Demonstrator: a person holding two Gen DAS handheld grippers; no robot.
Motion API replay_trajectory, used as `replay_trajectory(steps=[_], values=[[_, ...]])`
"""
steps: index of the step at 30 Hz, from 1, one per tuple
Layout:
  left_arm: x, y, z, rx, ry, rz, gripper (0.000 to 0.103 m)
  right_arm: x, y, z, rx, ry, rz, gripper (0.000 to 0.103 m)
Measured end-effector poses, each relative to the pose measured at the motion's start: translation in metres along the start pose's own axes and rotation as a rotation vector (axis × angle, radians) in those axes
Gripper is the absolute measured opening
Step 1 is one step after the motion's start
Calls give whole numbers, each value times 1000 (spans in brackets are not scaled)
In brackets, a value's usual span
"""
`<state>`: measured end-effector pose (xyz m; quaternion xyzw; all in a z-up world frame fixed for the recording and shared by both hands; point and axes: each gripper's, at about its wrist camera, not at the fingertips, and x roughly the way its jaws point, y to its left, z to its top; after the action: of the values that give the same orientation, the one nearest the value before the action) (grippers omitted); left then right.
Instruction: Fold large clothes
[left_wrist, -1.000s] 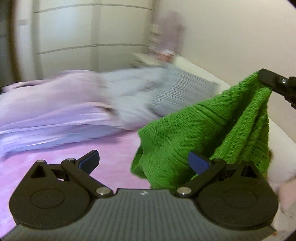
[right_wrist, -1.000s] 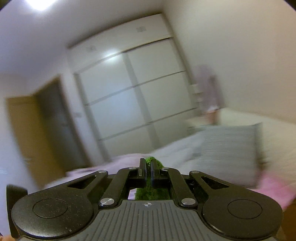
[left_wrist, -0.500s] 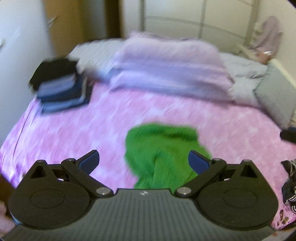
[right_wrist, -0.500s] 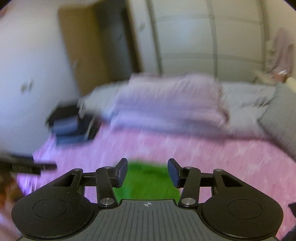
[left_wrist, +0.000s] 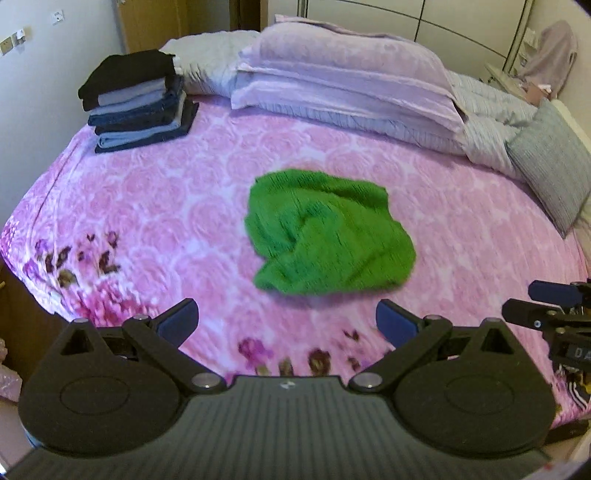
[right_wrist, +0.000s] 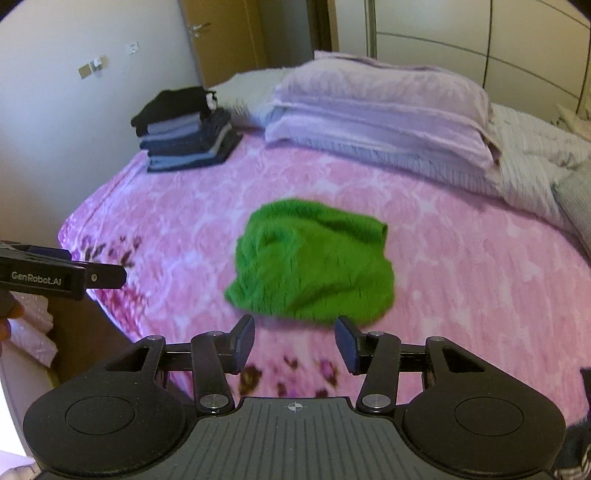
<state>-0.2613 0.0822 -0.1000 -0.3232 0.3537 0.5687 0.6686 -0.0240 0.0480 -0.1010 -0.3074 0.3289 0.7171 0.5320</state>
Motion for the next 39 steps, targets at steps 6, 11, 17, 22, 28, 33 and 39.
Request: replay_trajectory(steps=[6,11,17,22,28,33,39], values=[[-13,-28,-32,25,23,8,101,-10,-4,-33,1,30,21,45],[-27,-38,-40,35,9,14,101,-18,-3,-39,-36,26,32,45],[-33,-36,-39,38,-5,19,101,-15,1,-33,-56,18,43,45],[-25,-24,-31,36,0,12,101,-2,10,-24,-85,29,48,45],[1,1,-3,60,16,-15,101,26,21,-1,-72,46,24,45],[33,28,37,111,35,-50,101,58,35,27,-24,59,-17,45],[69,59,89,202,61,-101,101,96,52,63,60,62,-66,45]])
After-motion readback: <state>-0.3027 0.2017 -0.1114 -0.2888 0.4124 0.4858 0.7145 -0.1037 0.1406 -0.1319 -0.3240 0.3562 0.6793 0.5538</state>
